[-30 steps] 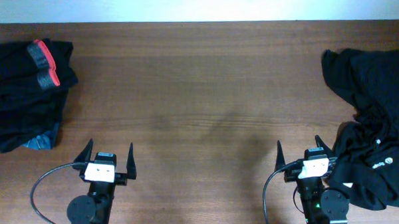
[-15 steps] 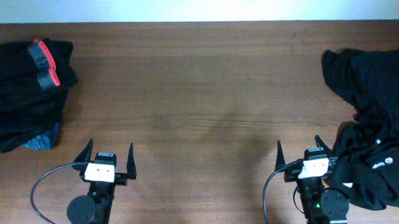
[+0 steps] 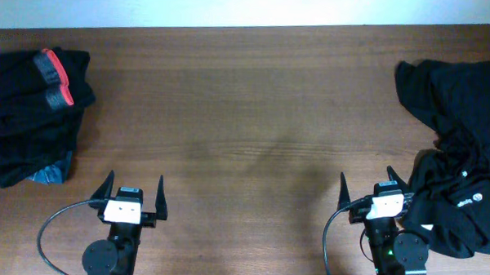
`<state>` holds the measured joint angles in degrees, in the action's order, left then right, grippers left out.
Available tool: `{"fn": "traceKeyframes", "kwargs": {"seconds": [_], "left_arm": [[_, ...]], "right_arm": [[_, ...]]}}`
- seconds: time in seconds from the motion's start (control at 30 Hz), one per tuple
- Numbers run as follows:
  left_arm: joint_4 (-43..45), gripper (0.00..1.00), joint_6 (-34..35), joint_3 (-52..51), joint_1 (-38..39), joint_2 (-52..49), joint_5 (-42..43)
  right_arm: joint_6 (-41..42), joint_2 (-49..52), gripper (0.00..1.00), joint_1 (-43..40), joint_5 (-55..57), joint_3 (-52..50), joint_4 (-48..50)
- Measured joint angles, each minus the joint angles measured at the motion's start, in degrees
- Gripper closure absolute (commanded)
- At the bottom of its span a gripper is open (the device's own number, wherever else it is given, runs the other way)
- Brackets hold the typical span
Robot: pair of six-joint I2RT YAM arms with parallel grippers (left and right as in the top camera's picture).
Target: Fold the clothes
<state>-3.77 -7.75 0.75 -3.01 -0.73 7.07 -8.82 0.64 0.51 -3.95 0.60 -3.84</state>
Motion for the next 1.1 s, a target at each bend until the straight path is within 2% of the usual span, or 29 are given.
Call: {"fn": "traceKeyframes", "kwargs": {"seconds": [0.47,0.8,0.97,1.1], "left_arm": [[0.0,0.01,0.0,0.0,0.0,0.0,0.0],[-0.1,0.01,0.0,0.2,0.0,0.0,0.1],[-2.1,0.01,2.1,6.1,0.0,-4.4,0.3],[-5.7,0.01,3.1,14.4,0.0,-12.1,0.3]], "right_arm": [[0.0,0.0,0.01,0.0,0.0,0.0,0.0],[3.0,0.0,0.01,0.0,0.0,0.4,-1.1],[4.3,2.4,0.01,0.0,1.2,5.0,-7.4],[5.4,10.4,0.01,0.0,3.1,14.8,-12.3]]}}
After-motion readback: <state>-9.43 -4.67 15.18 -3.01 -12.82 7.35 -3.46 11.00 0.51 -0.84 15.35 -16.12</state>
